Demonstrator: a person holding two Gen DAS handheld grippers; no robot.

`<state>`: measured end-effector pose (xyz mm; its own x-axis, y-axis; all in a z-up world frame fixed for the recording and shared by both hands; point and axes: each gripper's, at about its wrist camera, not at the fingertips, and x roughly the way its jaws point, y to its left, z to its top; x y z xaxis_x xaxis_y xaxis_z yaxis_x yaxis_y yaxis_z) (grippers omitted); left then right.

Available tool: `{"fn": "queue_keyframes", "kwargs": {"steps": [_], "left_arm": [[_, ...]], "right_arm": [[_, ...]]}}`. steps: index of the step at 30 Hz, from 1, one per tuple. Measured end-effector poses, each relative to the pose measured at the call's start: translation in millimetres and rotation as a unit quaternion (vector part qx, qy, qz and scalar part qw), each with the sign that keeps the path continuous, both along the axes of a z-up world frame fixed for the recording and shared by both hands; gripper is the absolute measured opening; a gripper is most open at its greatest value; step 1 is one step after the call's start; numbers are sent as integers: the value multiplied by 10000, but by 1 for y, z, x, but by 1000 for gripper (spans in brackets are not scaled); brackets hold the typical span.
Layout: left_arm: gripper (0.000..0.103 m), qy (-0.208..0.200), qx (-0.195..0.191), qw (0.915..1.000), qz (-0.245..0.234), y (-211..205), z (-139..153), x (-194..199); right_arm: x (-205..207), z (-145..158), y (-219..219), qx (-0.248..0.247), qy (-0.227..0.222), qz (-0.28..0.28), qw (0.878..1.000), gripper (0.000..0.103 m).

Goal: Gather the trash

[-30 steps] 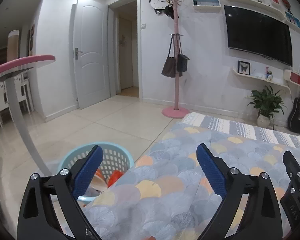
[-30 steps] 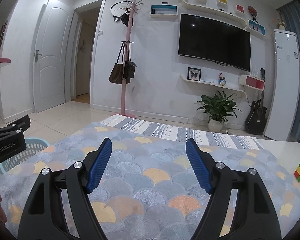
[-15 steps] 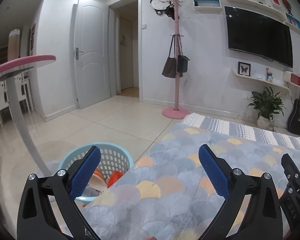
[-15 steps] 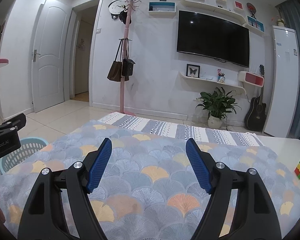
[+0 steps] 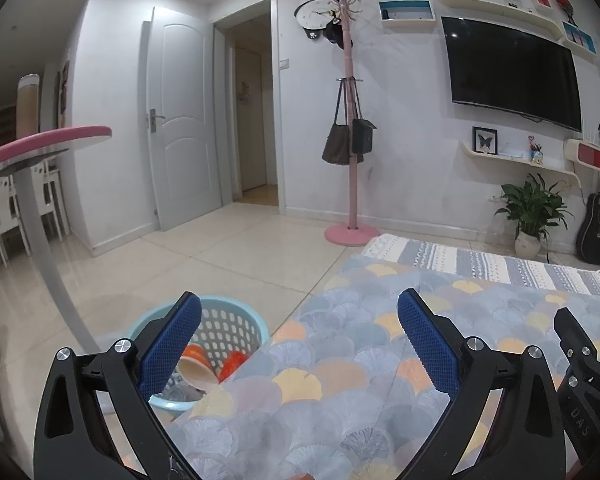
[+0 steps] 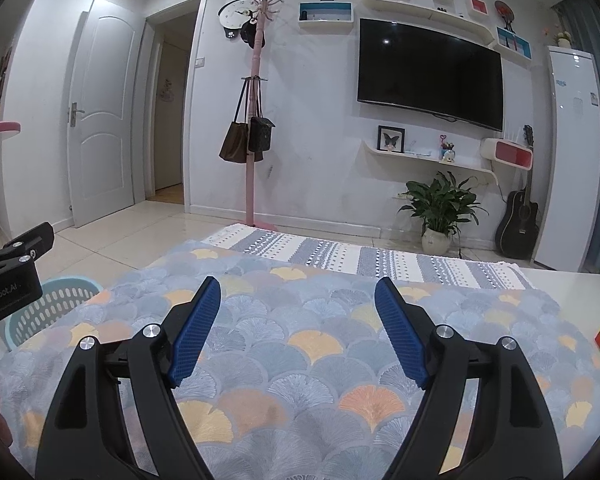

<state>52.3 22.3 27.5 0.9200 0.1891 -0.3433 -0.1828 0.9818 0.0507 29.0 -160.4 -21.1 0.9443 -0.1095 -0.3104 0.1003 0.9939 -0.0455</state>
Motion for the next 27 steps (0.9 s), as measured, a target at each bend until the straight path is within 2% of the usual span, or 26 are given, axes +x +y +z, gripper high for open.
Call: {"fn": "queue_keyframes", "kwargs": {"steps": [27], "left_arm": [[96, 52, -6, 10000, -35, -1, -2, 0]], "right_arm": [[-2, 1, 3, -56, 2, 108, 9999, 75]]}}
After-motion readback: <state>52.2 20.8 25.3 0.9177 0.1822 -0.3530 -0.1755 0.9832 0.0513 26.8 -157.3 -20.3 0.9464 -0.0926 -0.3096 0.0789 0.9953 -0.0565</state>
